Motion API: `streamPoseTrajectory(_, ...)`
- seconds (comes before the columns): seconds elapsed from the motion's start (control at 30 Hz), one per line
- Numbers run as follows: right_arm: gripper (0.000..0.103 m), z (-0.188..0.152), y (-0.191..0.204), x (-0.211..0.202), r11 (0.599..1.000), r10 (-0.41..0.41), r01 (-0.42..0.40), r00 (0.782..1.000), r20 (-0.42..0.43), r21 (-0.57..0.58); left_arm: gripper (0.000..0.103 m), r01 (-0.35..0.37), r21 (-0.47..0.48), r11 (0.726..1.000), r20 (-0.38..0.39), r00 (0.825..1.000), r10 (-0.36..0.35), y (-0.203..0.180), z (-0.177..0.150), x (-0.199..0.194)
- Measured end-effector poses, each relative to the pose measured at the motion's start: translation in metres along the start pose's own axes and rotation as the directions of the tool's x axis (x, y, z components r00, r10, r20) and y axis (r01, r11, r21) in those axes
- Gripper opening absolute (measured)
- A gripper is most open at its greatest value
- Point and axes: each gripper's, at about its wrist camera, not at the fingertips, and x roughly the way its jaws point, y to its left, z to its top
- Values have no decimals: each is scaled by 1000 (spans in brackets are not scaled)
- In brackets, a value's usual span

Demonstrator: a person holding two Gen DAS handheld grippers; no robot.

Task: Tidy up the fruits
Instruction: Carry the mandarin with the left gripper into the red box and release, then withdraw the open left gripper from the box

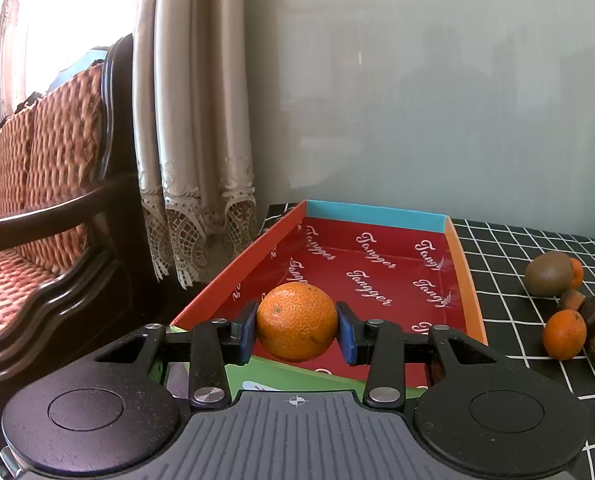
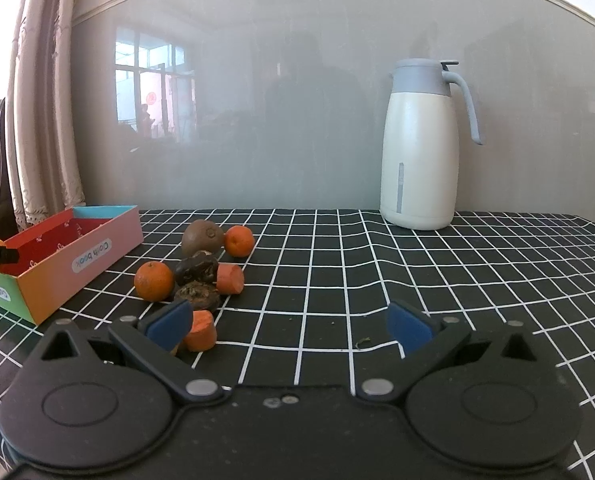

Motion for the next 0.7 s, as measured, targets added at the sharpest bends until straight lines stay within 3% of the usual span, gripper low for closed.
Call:
streamPoseTrajectory(0.4, 103, 0, -11, -5, 1000, -22, 22, 1000, -2, 9, 41, 8, 43, 999, 38, 999, -9, -12, 3, 0)
streamPoseTrajectory(0.47, 103, 0, -11, -6, 1000, -21, 21, 1000, 0, 9, 48, 13, 50, 999, 38, 999, -15, -14, 3, -2)
streamPoseTrajectory(0.53, 103, 0, -10, -6, 1000, -18, 18, 1000, 1, 7, 74, 2, 50, 999, 58, 998, -5, -15, 2, -7)
streamPoseTrajectory(0.6, 103, 1, -9, -5, 1000, -12, 12, 1000, 3, 7, 83, -15, 47, 999, 91, 996, 11, -16, 3, -15)
streamPoseTrajectory(0.7, 103, 2, -6, -4, 1000, -1, 1, 1000, 4, 7, 87, -2, 29, 1000, 115, 993, -1, -15, 2, -29)
